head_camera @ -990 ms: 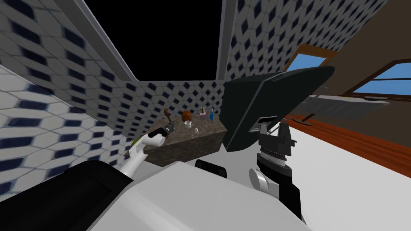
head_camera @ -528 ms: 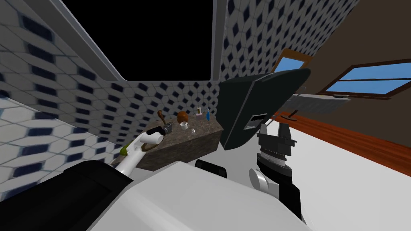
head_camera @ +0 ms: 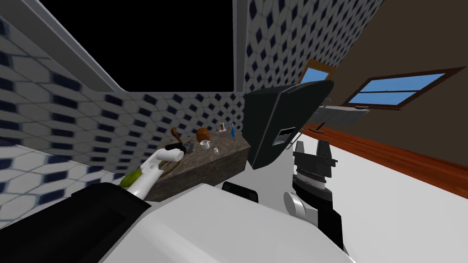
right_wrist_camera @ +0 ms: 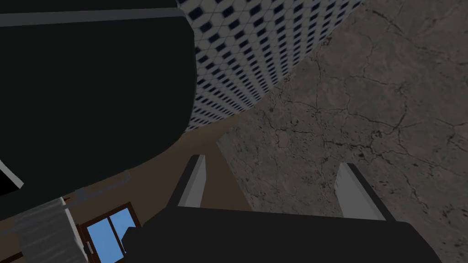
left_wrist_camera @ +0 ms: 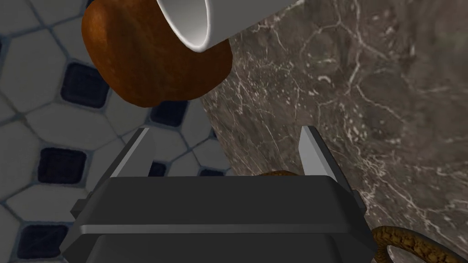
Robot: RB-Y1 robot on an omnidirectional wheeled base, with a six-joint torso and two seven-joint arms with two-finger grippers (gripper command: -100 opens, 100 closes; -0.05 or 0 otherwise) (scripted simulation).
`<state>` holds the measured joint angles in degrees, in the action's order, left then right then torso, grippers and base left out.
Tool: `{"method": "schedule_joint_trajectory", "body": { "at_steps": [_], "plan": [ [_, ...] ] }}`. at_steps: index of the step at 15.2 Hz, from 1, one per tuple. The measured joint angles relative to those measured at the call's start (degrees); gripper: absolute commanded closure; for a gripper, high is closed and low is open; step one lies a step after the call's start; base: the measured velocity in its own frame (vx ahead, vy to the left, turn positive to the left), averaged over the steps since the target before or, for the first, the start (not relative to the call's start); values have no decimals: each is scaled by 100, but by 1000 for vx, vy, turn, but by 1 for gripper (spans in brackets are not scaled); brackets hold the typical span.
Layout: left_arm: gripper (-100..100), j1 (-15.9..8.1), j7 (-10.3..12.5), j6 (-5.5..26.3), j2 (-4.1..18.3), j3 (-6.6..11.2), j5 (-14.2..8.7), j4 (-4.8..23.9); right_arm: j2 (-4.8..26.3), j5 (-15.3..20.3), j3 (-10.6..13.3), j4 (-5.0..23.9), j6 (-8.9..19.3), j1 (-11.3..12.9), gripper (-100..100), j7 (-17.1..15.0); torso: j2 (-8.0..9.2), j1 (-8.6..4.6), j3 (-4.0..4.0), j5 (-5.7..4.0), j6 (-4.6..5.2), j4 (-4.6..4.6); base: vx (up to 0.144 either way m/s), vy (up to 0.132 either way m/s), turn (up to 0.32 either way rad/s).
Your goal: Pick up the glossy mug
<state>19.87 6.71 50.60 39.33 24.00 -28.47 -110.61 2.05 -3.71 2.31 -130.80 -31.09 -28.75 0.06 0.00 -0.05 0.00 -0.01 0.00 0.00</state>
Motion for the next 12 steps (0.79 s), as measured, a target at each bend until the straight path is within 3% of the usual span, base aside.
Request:
{"method": "schedule_joint_trajectory", "body": {
  "at_steps": [12],
  "plan": [
    [-100,-134,60,1380,391,362,-605,339,0,0,0,0,0,1,0,0,0,2,0,0,4,0,9,-5,-150]
  ]
}}
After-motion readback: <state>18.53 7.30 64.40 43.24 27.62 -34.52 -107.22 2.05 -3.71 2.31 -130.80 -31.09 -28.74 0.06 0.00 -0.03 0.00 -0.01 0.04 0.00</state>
